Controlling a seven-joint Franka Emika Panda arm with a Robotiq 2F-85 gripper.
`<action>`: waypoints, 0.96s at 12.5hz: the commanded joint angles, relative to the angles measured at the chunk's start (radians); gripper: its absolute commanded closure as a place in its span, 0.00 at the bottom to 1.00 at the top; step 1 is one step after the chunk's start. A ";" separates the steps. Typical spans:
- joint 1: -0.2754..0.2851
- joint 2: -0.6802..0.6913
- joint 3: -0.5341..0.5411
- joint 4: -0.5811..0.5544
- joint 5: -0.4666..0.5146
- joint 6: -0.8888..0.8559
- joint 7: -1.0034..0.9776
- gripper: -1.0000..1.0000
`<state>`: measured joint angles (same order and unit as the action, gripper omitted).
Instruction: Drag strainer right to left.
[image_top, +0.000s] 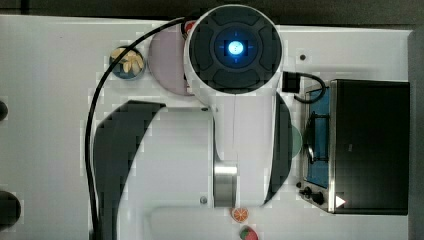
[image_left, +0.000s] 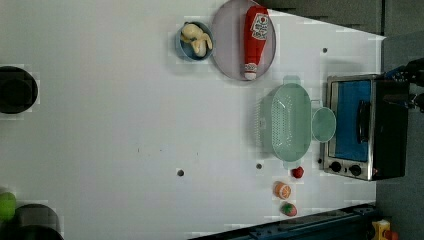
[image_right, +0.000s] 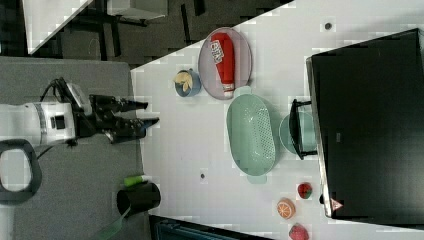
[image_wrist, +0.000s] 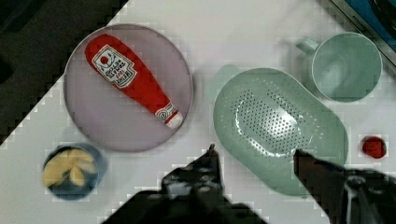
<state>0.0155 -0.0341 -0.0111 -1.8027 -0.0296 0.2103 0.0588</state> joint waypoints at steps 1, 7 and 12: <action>0.012 -0.530 -0.049 -0.303 -0.015 -0.225 0.025 0.21; 0.013 -0.465 -0.046 -0.424 -0.015 -0.151 0.045 0.00; 0.013 -0.303 -0.043 -0.628 -0.015 0.247 0.202 0.00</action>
<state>0.0178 -0.3638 -0.0547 -2.3672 -0.0467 0.4514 0.1571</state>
